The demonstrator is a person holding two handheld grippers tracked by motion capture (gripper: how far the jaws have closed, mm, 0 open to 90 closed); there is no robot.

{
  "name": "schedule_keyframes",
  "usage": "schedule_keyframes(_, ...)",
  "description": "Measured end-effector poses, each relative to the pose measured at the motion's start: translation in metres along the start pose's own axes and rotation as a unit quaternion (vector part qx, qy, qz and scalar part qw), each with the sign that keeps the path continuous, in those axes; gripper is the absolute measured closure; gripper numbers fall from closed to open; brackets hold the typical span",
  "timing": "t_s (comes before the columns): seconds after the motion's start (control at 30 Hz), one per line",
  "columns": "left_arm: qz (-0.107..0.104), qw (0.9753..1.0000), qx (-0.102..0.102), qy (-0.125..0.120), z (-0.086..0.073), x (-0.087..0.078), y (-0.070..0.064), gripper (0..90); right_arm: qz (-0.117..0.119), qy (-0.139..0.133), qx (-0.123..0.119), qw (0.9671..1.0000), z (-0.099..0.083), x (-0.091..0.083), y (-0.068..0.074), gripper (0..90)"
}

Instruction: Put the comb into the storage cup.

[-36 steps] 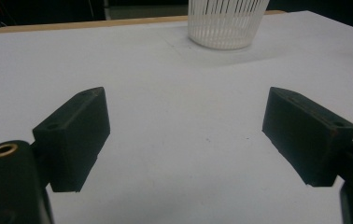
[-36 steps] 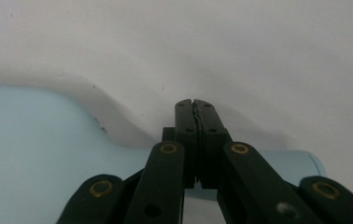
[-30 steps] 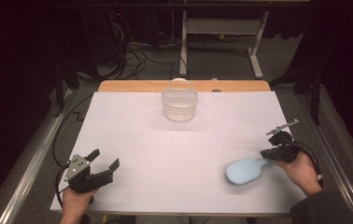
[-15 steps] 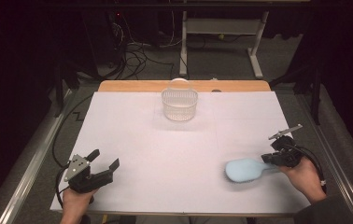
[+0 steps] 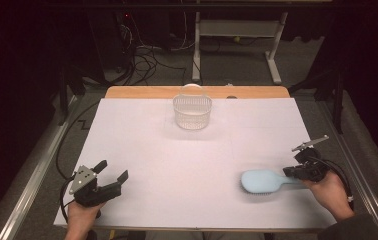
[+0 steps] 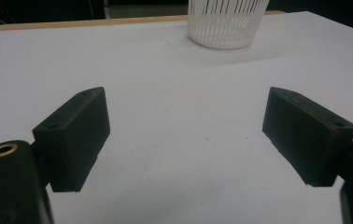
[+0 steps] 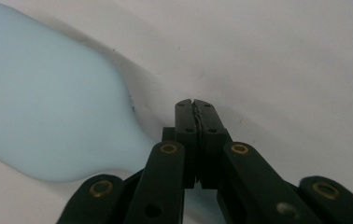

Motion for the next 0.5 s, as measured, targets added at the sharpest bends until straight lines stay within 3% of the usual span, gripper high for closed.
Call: schedule_keyframes(0.5, 0.0, 1.0, 0.001, 0.0, 0.0, 0.0, 0.0, 14.3, 0.009, 0.008, 0.001, 0.9999, -0.013, 0.0, 0.004, 89.7)
Point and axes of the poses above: each handheld gripper's, and its own axes: x roughly forward along the jaws, z roughly out of its top, y roughly to its left, the point moved 2 cm from there along x, roughly forward along the jaws, and after that the axes turned 3 degrees about x, right-handed, at the moved point
